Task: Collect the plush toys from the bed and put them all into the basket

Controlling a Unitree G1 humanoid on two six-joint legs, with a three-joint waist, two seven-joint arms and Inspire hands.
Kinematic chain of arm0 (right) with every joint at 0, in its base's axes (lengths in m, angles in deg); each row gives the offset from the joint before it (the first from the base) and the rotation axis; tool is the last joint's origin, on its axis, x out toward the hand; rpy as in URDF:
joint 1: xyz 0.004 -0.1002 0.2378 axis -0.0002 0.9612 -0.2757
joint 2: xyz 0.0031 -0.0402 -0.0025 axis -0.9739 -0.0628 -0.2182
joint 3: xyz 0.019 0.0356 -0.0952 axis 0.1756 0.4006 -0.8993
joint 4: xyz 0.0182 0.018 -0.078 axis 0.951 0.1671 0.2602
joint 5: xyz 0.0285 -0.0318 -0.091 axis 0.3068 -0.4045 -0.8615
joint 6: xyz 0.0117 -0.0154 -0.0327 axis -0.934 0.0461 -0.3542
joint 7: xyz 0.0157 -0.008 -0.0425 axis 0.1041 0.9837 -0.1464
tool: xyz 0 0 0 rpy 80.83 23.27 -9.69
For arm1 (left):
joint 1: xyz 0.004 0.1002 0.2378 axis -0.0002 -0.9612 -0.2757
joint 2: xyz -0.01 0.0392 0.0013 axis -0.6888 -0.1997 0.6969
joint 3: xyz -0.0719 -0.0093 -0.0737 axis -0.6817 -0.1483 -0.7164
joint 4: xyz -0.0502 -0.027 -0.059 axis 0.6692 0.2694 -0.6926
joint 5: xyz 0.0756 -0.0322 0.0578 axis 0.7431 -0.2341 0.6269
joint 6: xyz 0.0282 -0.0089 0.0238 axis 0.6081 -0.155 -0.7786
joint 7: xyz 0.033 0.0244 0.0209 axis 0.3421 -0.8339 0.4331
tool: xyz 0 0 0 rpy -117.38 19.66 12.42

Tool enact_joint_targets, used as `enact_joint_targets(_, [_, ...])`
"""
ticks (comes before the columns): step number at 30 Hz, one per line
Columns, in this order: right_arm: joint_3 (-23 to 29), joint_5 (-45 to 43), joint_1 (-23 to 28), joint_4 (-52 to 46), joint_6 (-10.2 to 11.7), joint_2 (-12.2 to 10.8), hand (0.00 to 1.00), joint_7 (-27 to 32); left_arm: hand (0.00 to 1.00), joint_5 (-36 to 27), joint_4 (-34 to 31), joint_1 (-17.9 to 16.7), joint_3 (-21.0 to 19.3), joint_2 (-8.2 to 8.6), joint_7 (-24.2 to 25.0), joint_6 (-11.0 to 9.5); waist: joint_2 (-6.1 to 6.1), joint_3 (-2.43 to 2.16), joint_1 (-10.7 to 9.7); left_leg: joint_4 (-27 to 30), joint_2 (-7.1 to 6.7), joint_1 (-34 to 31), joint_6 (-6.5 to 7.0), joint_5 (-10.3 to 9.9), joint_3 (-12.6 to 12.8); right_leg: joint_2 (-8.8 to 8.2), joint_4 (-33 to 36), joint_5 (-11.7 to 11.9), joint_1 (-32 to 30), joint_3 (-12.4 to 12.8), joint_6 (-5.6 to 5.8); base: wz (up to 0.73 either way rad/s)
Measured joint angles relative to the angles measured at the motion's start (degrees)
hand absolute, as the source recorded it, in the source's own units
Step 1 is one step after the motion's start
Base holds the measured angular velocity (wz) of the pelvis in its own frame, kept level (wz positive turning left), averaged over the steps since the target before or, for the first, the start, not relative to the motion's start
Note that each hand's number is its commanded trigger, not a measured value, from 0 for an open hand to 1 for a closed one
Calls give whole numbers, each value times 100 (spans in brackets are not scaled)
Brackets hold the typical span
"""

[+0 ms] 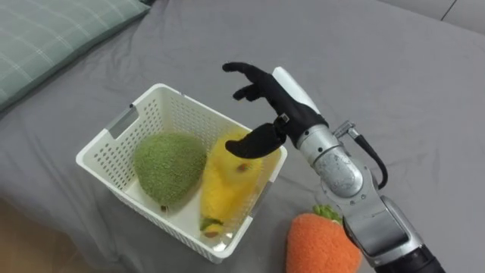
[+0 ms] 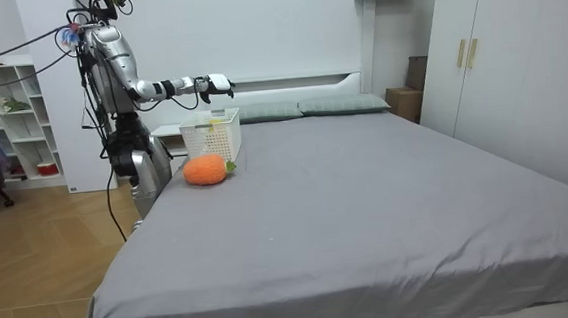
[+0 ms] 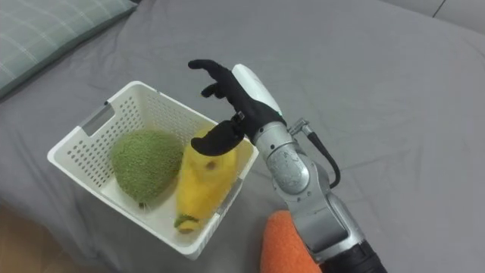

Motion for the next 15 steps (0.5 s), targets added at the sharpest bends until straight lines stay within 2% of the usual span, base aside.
enact_joint_targets(15, [1, -92, 0, -1, 0, 3, 0, 9, 0, 325, -14, 0, -37, 28, 15, 0, -44, -11, -11, 15, -5, -18, 1, 0, -12, 4, 0, 0, 2, -43, 0, 0])
